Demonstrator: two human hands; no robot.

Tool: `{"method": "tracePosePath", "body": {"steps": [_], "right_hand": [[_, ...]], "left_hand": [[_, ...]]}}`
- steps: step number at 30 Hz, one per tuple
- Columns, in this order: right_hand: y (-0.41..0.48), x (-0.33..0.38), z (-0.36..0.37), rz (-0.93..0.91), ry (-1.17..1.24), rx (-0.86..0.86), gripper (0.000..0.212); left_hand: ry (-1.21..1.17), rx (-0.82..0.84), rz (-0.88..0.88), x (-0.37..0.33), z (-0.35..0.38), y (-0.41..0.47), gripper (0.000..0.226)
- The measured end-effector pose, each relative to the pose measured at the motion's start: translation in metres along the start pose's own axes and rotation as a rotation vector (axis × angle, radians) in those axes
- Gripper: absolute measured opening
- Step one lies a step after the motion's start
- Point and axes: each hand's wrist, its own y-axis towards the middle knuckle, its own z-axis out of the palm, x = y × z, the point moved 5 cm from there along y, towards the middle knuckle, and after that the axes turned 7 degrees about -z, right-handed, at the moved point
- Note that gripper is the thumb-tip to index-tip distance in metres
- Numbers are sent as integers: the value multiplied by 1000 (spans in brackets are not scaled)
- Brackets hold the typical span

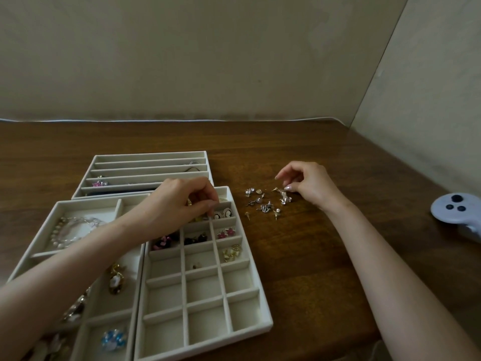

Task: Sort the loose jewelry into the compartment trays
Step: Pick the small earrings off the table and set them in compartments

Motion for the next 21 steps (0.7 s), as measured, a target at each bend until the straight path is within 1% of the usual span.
{"method": "tracePosePath", "body": {"steps": [4, 5, 7, 9, 10, 14, 18, 21], "right_hand": [[-1, 0, -9, -12, 13, -42, 27], [-2, 1, -11, -11, 31, -9, 23], [-5, 3, -9, 7, 52, 143, 16], [-8, 5, -2, 27, 18, 281, 18], [-9, 5, -1, 34, 0, 303, 20], [-9, 1, -3, 60, -28, 282, 24], [-11, -3, -6, 78, 11, 310, 33], [-12, -3, -7, 92, 15, 323, 33]], "left_hand": [[-1, 0, 0, 0, 0, 0, 7], [-1, 1, -1, 0, 0, 0, 7], [0, 1, 3, 0, 0, -1, 7], [-2, -2, 3, 0, 0, -1, 8], [-4, -1, 3, 0, 0, 0, 7], [-2, 7, 7, -1, 1, 0, 7], [2, 6, 9, -1, 1, 0, 8], [4, 9, 10, -1, 1, 0, 9]]}}
